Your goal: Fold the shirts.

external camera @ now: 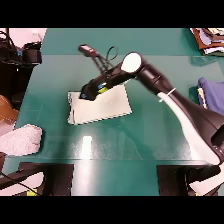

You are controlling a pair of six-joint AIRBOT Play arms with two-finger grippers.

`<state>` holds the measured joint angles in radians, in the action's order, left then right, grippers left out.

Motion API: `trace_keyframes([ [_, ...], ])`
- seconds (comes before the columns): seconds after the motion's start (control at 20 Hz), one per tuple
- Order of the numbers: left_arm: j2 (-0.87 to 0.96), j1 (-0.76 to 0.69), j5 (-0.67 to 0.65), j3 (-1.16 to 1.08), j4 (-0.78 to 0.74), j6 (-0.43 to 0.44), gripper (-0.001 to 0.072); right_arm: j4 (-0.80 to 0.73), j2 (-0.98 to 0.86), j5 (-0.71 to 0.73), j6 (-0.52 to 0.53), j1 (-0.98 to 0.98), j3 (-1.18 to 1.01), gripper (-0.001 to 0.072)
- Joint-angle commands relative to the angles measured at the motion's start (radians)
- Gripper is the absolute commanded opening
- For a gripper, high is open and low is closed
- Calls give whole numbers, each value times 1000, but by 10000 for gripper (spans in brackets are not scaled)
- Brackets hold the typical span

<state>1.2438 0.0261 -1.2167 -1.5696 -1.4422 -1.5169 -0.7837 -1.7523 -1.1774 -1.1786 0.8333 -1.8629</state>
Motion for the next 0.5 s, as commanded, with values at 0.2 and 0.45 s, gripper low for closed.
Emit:
trace_keyframes([
  [0.2, -12, 9, -1, 4, 76, 8, 28, -230, 63, -224, -154, -373, 133, 307],
  [0.45, -11, 9, 26, 4, 109, 8, 28, -121, 64, -123, -168, -568, 380, 658],
])
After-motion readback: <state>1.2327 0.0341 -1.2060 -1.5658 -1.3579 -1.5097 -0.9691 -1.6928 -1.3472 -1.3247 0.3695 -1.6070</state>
